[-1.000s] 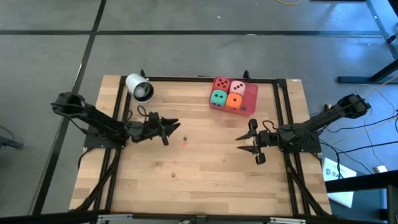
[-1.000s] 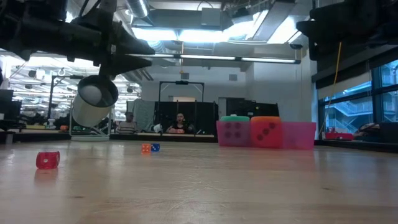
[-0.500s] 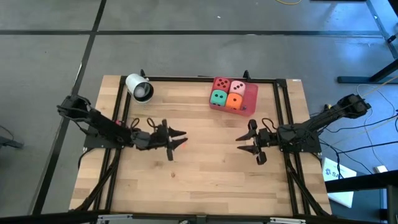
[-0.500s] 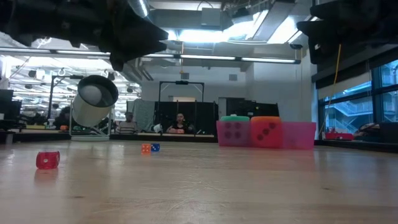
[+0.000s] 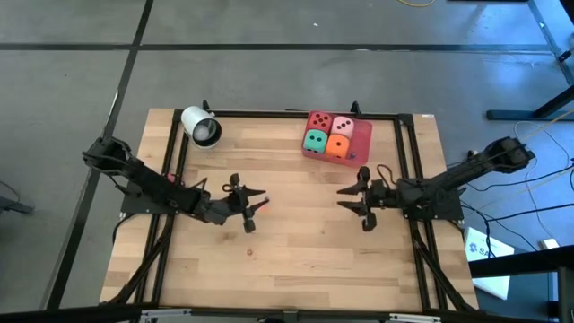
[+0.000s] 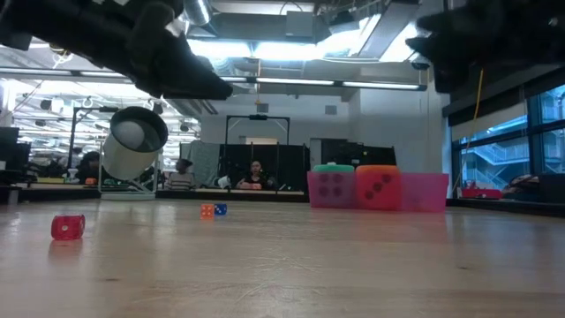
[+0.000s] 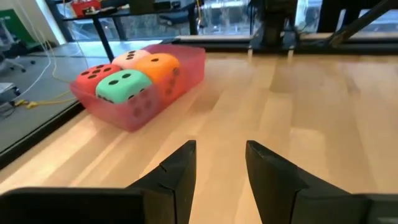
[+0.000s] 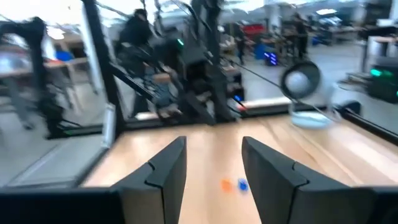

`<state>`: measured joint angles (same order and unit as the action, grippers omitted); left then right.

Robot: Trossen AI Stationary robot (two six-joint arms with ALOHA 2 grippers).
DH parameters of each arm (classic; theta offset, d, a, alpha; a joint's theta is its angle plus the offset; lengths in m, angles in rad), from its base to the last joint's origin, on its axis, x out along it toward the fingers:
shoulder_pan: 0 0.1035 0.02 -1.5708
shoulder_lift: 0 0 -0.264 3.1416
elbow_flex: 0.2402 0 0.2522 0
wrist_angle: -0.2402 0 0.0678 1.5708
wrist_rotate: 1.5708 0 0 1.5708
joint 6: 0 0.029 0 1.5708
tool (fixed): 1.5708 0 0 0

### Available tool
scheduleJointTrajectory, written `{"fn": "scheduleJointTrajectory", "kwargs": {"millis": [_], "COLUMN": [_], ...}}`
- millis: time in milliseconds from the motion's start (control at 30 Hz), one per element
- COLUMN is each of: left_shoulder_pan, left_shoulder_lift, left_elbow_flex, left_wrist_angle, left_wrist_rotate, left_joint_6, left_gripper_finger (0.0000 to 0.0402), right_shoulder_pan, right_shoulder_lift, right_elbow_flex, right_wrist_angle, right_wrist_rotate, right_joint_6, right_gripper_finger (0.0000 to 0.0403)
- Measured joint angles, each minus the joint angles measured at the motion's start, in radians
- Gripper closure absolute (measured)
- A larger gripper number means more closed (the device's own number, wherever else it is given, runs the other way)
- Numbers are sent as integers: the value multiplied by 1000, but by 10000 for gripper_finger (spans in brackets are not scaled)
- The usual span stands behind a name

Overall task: Pick & Place Dice
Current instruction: Put the small blue dice into the red bin

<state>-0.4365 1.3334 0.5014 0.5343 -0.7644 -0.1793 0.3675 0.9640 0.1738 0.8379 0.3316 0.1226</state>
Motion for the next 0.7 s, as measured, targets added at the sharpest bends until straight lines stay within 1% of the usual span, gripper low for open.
{"fn": "scheduleJointTrajectory", "kwargs": {"millis": [67,133,267,400,567,633,700], "left_shoulder_pan": [12,28,74,127,174,183,187], "left_shoulder_lift": [0,0,0,0,0,0,0], "left_elbow_flex": [1,1,1,1,1,1,1], "left_wrist_angle": [-23,-57,-116,-143,-157,-174,-211], "left_wrist_rotate": [8,36,135,255,376,400,401], "left_joint_6": [-12,-34,-75,-117,-123,-98,-89], "left_gripper_finger": [265,264,256,238,216,213,213], "right_shoulder_pan": [-14,-30,-56,-79,-100,-107,-110], "right_shoulder_lift": [49,102,209,296,365,386,403], "right_elbow_flex": [0,0,0,8,38,51,64], "right_wrist_angle": [18,52,150,244,249,248,250], "right_wrist_rotate": [15,25,28,28,20,20,20], "right_joint_6": [2,23,31,27,27,27,27], "right_gripper_finger": [248,248,248,248,248,248,248]}}
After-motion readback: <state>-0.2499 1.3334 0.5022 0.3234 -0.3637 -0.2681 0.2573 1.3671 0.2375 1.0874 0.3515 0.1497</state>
